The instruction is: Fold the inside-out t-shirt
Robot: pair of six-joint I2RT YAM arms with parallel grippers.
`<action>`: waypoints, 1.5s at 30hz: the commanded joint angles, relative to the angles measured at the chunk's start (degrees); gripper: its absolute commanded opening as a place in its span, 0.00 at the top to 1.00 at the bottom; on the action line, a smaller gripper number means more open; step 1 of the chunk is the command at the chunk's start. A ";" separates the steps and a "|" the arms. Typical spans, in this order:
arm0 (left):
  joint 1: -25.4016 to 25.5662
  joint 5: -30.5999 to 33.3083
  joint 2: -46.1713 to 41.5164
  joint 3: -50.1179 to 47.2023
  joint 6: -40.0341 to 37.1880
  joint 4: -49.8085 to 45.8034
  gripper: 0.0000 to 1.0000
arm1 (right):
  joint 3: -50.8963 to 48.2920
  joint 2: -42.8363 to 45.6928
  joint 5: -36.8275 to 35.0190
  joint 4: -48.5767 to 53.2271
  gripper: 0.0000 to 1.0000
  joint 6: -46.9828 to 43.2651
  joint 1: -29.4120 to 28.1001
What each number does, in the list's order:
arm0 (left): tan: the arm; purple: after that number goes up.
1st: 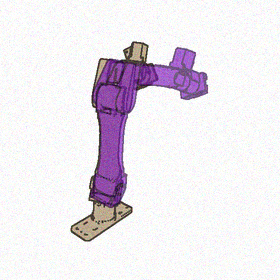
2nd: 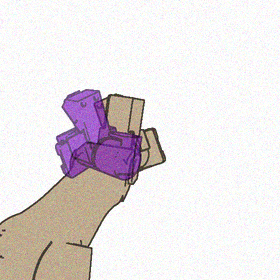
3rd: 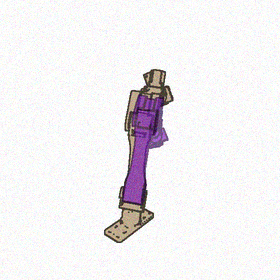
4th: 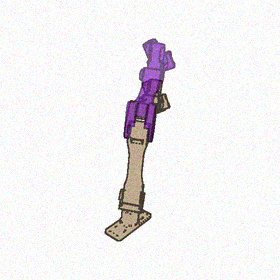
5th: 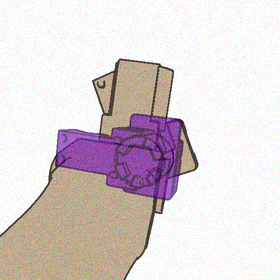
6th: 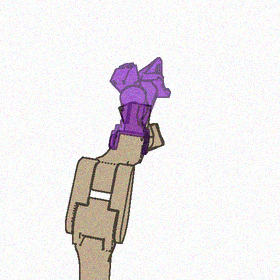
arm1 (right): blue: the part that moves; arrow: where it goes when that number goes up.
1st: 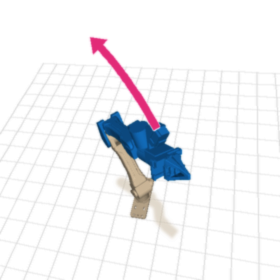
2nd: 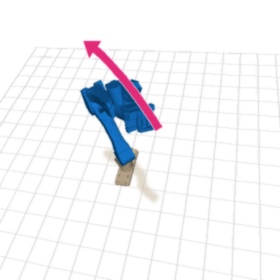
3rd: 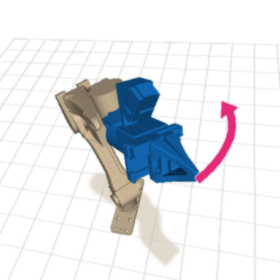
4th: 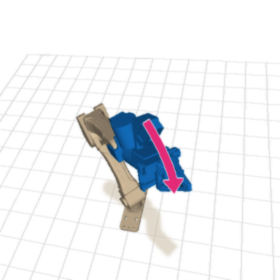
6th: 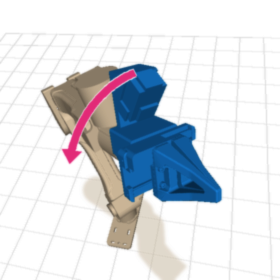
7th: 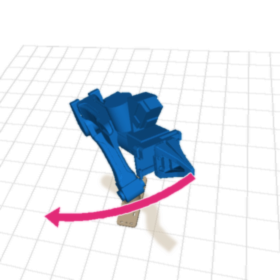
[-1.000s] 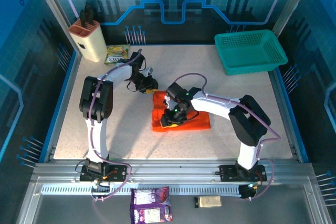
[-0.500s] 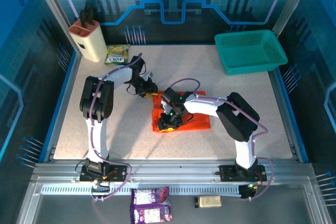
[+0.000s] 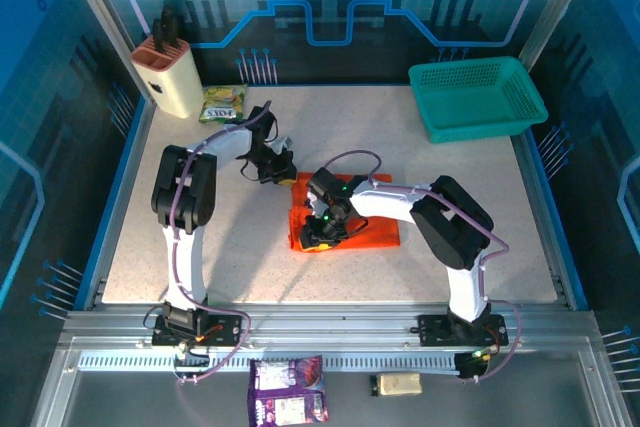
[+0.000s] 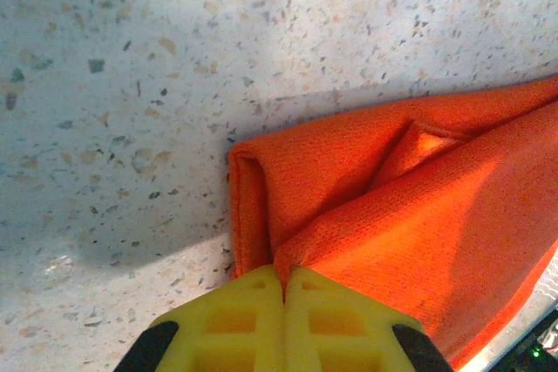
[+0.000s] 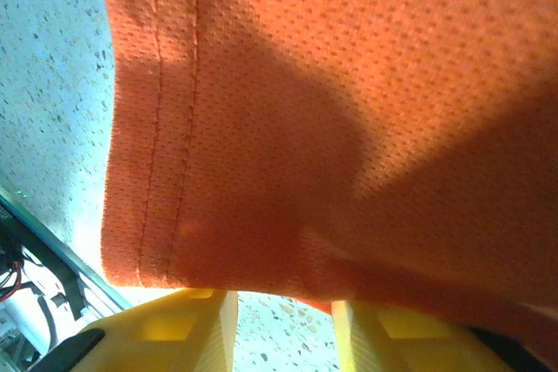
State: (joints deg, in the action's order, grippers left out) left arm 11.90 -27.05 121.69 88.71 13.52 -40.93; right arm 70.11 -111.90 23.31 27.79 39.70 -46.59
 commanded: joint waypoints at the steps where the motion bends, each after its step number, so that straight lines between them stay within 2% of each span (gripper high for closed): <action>1: 0.40 0.96 -5.46 -0.53 -1.07 2.65 0.97 | -1.45 -1.31 0.69 0.47 0.66 0.86 -0.51; 7: 1.04 3.10 -6.70 0.35 -2.49 4.02 0.97 | -2.08 -1.31 0.77 0.49 0.67 0.87 -0.61; 15: 1.65 5.14 -0.67 1.21 -2.87 6.14 0.96 | -1.56 -2.09 1.46 0.09 0.67 0.94 -0.85; 21: 1.96 11.98 1.00 0.29 -2.88 7.02 0.90 | -0.37 -1.18 2.68 -0.50 0.66 1.51 -1.31; 27: 1.90 13.34 -2.82 -1.66 -2.85 8.35 0.83 | 2.17 5.15 3.00 0.57 0.61 2.11 -0.30; 30: 1.90 13.25 -6.46 -2.22 -2.19 8.07 0.71 | 2.67 8.85 3.34 1.46 0.60 1.84 1.68; 33: 2.23 12.27 -10.58 -2.48 -1.11 7.19 0.69 | 2.80 11.78 3.58 2.79 0.59 0.82 5.18; 38: 6.11 11.49 -15.68 -3.17 0.86 3.89 0.75 | 4.18 11.55 3.73 5.07 0.60 -2.18 13.77; 45: 15.72 9.99 -19.49 -12.35 6.52 3.78 0.88 | 10.82 2.20 7.33 5.00 0.61 -6.01 21.89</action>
State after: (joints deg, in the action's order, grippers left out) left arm 25.41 -15.66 102.80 80.53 16.60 -34.22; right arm 77.95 -105.80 27.18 31.05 36.47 -25.80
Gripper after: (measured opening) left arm 0.137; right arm 0.394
